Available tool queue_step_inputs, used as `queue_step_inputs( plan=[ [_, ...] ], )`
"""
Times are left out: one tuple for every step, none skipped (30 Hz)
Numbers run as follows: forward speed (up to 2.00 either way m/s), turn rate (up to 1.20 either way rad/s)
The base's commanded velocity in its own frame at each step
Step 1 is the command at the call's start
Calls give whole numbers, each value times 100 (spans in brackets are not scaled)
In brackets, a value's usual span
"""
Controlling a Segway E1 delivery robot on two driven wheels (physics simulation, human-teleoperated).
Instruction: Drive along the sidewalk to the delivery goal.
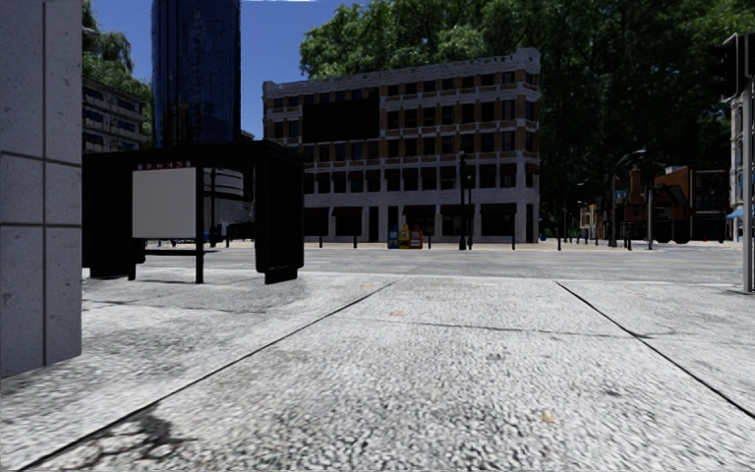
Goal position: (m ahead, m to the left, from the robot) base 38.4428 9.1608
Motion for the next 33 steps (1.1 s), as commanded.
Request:
queue_step_inputs(
  plan=[
    [200, 49],
    [200, 52],
    [200, 53],
    [200, 53],
    [200, 53],
    [200, 53],
    [200, 53],
    [200, 53],
    [200, 53],
    [200, 53],
    [200, 53],
    [200, 54],
    [200, 54],
    [200, 54],
    [200, 54],
    [200, 54],
    [200, 55],
    [200, 55],
    [200, 55],
    [200, 55],
    [200, 55],
    [200, 55],
    [200, 55],
    [200, 55],
    [200, 56],
    [200, 56],
    [200, 56],
    [200, 56],
    [200, 56],
    [200, 56],
    [200, 55],
    [200, 55],
    [200, 55]
  ],
)
